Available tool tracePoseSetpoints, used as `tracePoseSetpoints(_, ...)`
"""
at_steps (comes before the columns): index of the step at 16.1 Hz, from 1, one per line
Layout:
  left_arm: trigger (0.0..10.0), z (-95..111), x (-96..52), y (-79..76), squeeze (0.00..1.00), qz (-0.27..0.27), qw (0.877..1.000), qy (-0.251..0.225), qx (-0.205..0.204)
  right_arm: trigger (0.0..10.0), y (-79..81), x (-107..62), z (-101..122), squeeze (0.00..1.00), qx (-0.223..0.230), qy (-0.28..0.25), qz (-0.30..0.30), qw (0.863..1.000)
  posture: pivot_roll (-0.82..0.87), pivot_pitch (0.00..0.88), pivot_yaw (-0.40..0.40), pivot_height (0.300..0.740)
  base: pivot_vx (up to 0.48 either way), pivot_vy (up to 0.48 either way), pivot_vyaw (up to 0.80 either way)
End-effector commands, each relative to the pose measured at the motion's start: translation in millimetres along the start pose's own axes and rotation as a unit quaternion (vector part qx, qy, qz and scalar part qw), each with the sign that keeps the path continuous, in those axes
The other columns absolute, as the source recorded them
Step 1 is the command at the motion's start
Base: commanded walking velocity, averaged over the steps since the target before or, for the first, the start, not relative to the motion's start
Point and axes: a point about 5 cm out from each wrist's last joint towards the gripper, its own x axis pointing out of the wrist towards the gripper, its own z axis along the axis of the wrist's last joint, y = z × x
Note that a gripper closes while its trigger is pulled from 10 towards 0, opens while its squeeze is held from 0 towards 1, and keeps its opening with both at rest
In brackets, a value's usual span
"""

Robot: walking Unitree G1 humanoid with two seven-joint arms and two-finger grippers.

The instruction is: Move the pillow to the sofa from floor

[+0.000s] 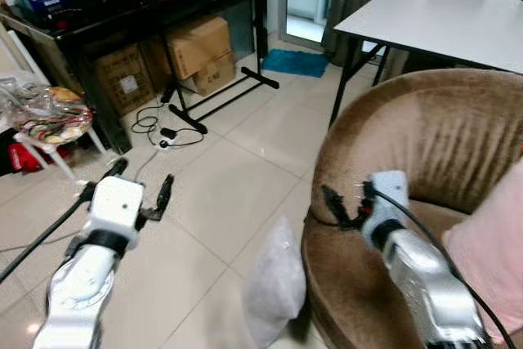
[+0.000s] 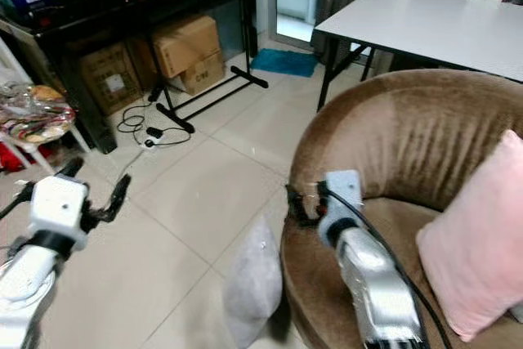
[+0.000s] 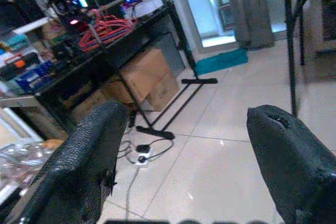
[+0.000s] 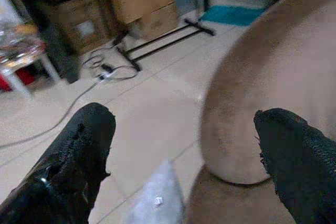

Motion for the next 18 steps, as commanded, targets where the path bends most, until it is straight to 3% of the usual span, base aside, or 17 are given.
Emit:
tracePoseSetpoints(1,10.0,-2.1,2.6,-2.1,0.0,0.003,1.0,0.001,0.002,10.0,1.0,-4.7,-1.4,0.0,0.005,0.007,-0.006,1.0,-0.12,0.0,0.067,0.74,0.0,0.0,0.0)
tracePoseSetpoints(4,10.0,-7.4,-6.1,-8.2,0.0,0.0,1.0,0.016,-0.006,10.0,6.8,-14.9,-11.9,0.0,0.036,0.031,-0.006,0.999,-0.1,0.0,0.071,0.71,0.0,0.0,0.0)
tracePoseSetpoints(9,10.0,-6.5,-25.5,-7.6,0.0,-0.01,1.0,0.029,-0.001,10.0,18.8,-19.9,-16.7,0.0,0.038,0.05,0.026,0.998,-0.06,0.0,0.063,0.657,0.0,0.0,0.0)
tracePoseSetpoints(16,10.0,-8.0,-21.9,6.1,0.0,0.041,0.999,0.022,-0.005,10.0,26.4,-8.7,-7.4,0.0,0.044,0.04,0.05,0.997,-0.03,0.0,-0.009,0.579,0.0,0.0,0.0)
tracePoseSetpoints(18,10.0,-4.8,-22.4,4.1,0.0,0.049,0.999,0.019,-0.012,10.0,30.0,-3.8,-4.3,0.0,0.04,0.04,0.063,0.996,-0.01,0.0,-0.036,0.579,0.0,0.0,0.0)
